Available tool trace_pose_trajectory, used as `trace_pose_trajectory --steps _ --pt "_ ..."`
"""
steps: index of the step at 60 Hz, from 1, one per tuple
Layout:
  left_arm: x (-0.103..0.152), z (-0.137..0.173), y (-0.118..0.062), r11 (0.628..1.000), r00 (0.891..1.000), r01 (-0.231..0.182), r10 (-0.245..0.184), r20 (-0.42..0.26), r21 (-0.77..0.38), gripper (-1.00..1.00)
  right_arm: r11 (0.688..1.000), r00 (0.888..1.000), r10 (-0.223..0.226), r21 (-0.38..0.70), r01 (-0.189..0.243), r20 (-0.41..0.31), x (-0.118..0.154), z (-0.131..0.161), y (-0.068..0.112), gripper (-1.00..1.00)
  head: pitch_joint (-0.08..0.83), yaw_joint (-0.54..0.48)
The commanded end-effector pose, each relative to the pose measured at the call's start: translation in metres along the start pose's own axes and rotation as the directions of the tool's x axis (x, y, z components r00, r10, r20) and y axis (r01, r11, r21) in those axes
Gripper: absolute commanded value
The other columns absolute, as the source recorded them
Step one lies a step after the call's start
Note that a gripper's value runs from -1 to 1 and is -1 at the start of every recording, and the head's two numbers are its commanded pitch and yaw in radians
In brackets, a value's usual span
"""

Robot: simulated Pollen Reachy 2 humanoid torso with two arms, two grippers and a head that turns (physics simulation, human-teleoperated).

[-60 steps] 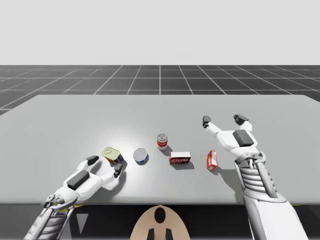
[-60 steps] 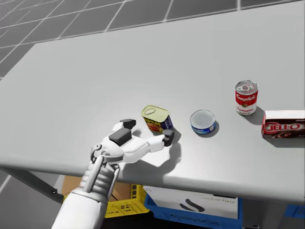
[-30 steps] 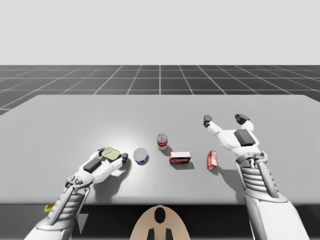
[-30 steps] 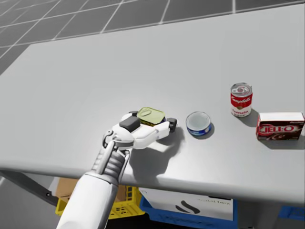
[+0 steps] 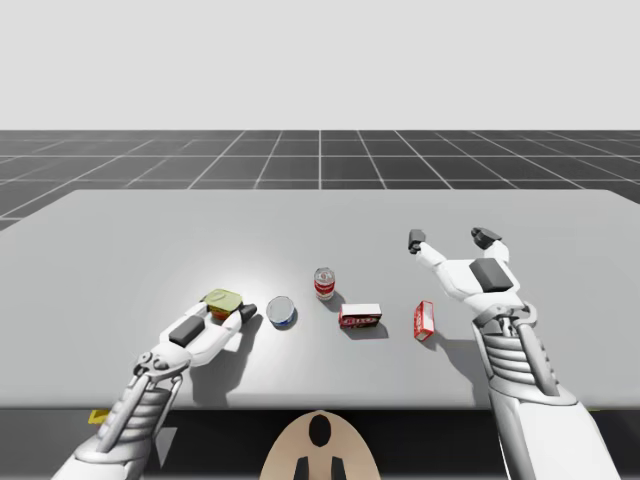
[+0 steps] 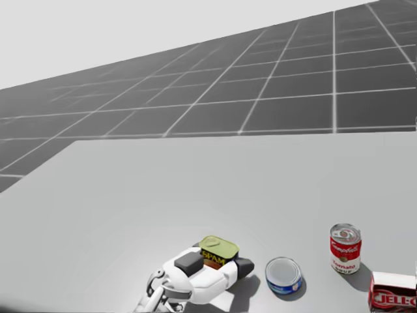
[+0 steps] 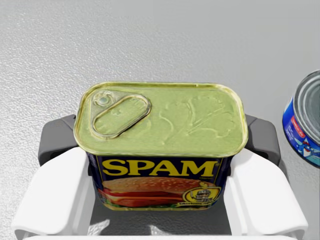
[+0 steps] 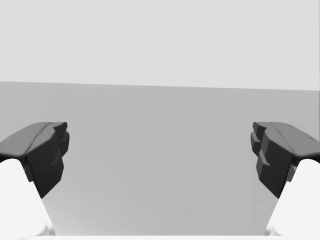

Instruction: Grasp the can of spam and hold it up.

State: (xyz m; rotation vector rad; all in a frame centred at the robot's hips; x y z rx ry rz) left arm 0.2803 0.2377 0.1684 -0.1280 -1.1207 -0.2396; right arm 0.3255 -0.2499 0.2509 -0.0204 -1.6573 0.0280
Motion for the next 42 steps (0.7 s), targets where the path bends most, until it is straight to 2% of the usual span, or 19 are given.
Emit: trace_pose_trajectory --steps 1,9,11,15,22,23,24,28,34,35,37,39,40,42 --pt "-0.007 0.000 0.000 1.000 0.999 0.012 -0.012 -0.031 0.001 1.00 1.000 1.000 -0.003 -0.002 0.003 -0.001 0.000 0.000 -0.001 -1.00 0.305 0.41" --pt "0.004 0.007 -0.001 1.000 1.000 0.026 -0.026 -0.006 0.009 1.00 1.000 1.000 -0.012 0.004 0.012 -0.005 0.000 0.000 -0.001 -1.00 0.294 0.41" --pt "0.013 0.012 -0.001 0.999 0.999 0.037 -0.037 0.016 0.015 1.00 0.999 0.999 -0.033 0.016 0.034 -0.017 0.000 0.000 -0.002 -1.00 0.295 0.41" --pt "0.028 0.019 0.001 0.998 0.997 0.054 -0.056 0.050 0.028 1.00 0.999 0.999 -0.040 0.021 0.041 -0.023 0.000 0.000 -0.002 -1.00 0.296 0.41" --pt "0.066 0.037 0.008 0.994 0.986 0.082 -0.091 0.139 0.066 1.00 0.999 0.999 -0.045 0.024 0.046 -0.025 0.001 0.000 -0.002 -1.00 0.296 0.41" --pt "0.072 0.040 0.009 0.994 0.984 0.086 -0.096 0.152 0.072 1.00 1.000 1.000 -0.021 0.014 0.021 -0.014 0.000 0.000 -0.002 -1.00 0.296 0.41" --pt "0.075 0.041 0.009 0.993 0.982 0.087 -0.098 0.159 0.075 1.00 1.000 1.000 -0.022 0.015 0.022 -0.016 0.000 0.000 -0.002 -1.00 0.296 0.41" --pt "0.097 0.052 0.012 0.989 0.970 0.104 -0.123 0.208 0.101 1.00 1.000 1.000 -0.019 0.022 0.020 -0.016 0.000 0.000 -0.002 -1.00 0.293 0.41" --pt "0.126 0.068 0.014 0.983 0.949 0.121 -0.155 0.274 0.136 1.00 0.999 1.000 0.019 0.026 -0.019 -0.010 -0.003 0.000 -0.004 -1.00 0.288 0.41" --pt "0.137 0.073 0.014 0.981 0.940 0.128 -0.167 0.296 0.147 1.00 0.999 0.999 0.039 0.018 -0.039 -0.013 -0.004 -0.001 -0.005 -1.00 0.287 0.41" --pt "0.145 0.077 0.014 0.979 0.933 0.133 -0.177 0.313 0.157 1.00 0.999 0.999 0.048 0.018 -0.047 -0.017 -0.005 -0.001 -0.005 -1.00 0.286 0.41" --pt "0.160 0.085 0.013 0.974 0.917 0.143 -0.198 0.346 0.178 1.00 0.998 0.998 0.060 0.012 -0.060 -0.023 -0.006 -0.002 -0.005 -1.00 0.283 0.41" --pt "0.164 0.087 0.013 0.972 0.912 0.146 -0.205 0.355 0.185 1.00 0.998 0.998 0.065 0.008 -0.065 -0.025 -0.007 -0.002 -0.005 -1.00 0.282 0.41" --pt "0.178 0.095 0.011 0.965 0.891 0.157 -0.230 0.392 0.211 1.00 0.997 0.996 0.083 -0.001 -0.083 -0.033 -0.009 -0.003 -0.006 -1.00 0.280 0.40"
